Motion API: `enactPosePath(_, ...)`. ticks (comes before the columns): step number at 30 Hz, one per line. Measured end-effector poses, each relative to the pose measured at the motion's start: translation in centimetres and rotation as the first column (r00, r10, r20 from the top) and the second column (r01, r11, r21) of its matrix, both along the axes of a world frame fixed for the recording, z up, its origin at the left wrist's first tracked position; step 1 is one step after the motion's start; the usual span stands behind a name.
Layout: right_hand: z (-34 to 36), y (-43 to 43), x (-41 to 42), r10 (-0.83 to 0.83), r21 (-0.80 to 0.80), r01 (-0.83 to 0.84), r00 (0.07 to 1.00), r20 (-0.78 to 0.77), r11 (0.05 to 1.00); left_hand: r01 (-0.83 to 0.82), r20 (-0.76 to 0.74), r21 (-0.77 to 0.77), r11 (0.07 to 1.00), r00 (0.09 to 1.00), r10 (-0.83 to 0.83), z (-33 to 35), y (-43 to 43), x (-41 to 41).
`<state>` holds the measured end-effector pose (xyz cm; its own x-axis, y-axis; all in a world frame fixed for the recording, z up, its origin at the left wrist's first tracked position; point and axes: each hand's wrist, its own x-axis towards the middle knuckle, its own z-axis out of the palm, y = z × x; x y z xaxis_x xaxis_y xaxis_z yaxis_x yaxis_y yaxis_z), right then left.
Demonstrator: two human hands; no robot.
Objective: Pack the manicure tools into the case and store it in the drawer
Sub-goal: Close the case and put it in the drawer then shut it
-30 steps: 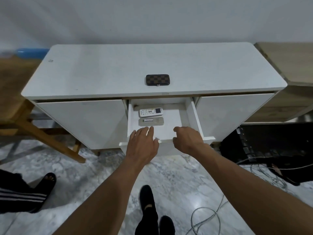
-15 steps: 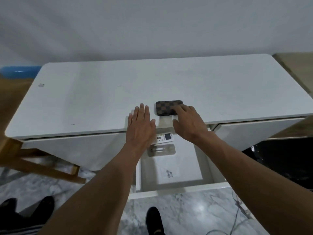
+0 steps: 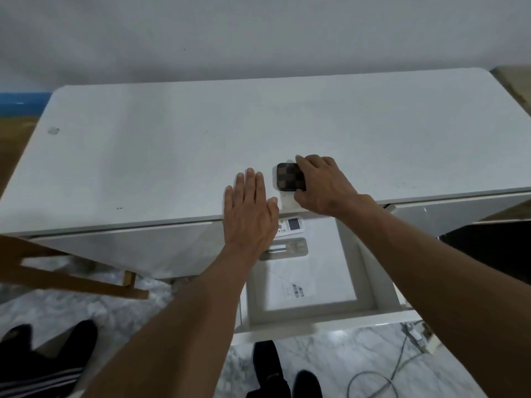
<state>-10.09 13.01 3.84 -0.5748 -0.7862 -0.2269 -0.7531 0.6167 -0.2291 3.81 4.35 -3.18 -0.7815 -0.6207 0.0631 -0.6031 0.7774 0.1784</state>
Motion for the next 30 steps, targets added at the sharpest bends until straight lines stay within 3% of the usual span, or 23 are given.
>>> enactPosePath(8,1.2,2.1,1.2,-0.091,0.087,0.089,0.995,0.027,0.992,0.003,0.017,0.023,1.000,1.000,-0.004,0.1,0.0,0.1)
enactPosePath(18,-0.2,7.2,5.0,0.098,0.102,-0.093,0.994,-0.049,0.990,-0.040,-0.008,0.041,0.998,0.999,0.040,0.1,0.5,-0.1)
enactPosePath(30,-9.8,9.9,6.5,0.103,0.273,-0.140,0.984,0.145,0.952,-0.120,-0.112,-0.104,0.987,0.988,0.108,-1.6,1.0,-0.7)
